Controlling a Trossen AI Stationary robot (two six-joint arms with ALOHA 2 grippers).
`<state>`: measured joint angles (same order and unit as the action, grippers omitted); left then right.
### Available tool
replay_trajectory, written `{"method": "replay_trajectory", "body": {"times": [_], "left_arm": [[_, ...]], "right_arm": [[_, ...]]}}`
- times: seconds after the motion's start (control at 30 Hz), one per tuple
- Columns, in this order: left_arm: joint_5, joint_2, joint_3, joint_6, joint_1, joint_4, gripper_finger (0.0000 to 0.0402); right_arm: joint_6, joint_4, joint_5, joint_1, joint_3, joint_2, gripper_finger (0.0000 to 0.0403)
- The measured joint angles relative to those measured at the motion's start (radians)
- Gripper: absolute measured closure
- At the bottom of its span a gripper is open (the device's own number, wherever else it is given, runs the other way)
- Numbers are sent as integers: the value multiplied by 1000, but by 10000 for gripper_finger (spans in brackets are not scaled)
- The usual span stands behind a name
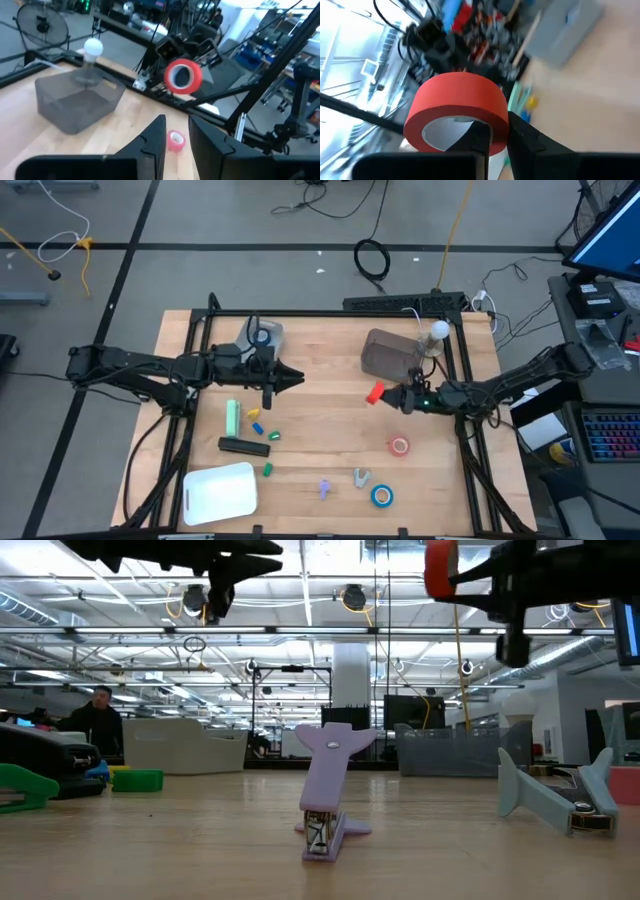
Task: Pick and place Stapler, Stapler remover, tape
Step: Put the orange tape into the gray bin
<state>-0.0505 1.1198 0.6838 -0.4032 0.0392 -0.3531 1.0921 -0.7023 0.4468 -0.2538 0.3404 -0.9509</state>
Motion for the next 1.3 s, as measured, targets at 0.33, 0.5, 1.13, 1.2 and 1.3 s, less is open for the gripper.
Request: {"method": "replay_trajectory", "body": {"times": [0.33,0.5,1.13,1.2,1.3], "left_arm": [[105,82,15,210,-96,-173,314],[158,147,40,264,-114,-203,313],[156,297,172,327,-89,-167,313],[156,297,172,326,-80,-161,313],[156,297,172,326,-71,-157,313]], "right_arm": [[-430,-87,23,124,184,-193,372],[-540,-62,21,154,272,-265,362],[-602,-56,-112,209,312,-326,371],[-592,-52,-115,208,312,-326,370],[-589,-53,-124,208,312,-326,370]]}}
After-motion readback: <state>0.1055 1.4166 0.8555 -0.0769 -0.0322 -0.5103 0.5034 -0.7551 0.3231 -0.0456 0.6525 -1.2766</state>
